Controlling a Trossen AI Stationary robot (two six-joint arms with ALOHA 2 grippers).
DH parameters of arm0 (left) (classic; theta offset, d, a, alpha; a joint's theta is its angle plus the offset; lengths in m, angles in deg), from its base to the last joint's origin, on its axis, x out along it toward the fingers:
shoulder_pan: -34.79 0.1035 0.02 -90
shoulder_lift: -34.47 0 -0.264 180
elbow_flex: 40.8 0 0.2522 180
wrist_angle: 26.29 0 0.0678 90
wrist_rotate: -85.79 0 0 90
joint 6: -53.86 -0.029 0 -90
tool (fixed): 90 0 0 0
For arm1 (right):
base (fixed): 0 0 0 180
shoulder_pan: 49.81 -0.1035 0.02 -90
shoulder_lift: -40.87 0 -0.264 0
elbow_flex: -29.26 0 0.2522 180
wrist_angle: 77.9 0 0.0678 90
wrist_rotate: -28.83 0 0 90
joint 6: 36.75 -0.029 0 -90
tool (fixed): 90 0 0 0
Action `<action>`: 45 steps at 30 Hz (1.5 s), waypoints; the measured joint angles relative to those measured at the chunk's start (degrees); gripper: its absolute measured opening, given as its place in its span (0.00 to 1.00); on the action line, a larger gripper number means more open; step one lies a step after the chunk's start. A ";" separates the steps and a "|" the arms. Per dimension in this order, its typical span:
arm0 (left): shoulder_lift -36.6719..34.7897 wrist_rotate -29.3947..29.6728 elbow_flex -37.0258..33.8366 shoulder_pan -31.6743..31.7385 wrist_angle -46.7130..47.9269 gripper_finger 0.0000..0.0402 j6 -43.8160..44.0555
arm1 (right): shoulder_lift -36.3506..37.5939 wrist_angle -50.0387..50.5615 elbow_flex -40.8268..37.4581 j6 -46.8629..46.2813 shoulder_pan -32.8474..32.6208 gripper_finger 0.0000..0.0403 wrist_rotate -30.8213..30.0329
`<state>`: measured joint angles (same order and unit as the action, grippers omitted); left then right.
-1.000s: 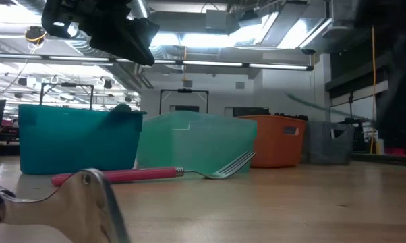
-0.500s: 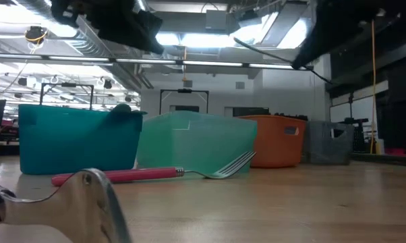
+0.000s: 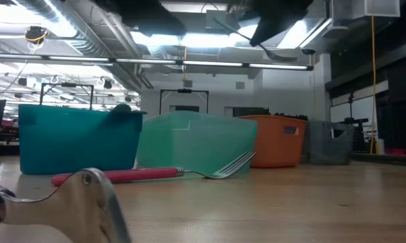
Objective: Sort silverware by color (type)
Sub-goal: Put the blue fork into the blue bin
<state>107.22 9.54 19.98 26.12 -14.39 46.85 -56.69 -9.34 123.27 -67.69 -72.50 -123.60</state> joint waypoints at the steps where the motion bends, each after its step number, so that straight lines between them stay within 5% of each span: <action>1: -0.01 1.69 0.00 0.00 -1.05 0.13 0.67 | 0.00 -0.99 0.00 0.00 0.44 0.00 0.00; 17: 0.00 6.75 0.00 0.00 -13.04 0.13 4.09 | 0.00 -24.33 -0.02 10.34 1.76 0.00 -1.01; 28: 0.00 7.84 0.00 0.04 -18.76 0.13 4.10 | 0.00 -38.79 -0.04 20.60 2.13 0.00 4.18; 45: 0.00 8.32 0.00 0.01 -18.50 0.13 7.01 | -0.01 -43.65 -0.07 24.04 2.11 0.00 4.54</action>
<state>107.22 17.86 19.98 26.13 -32.89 53.85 -56.70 -52.99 123.20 -43.66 -70.38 -119.06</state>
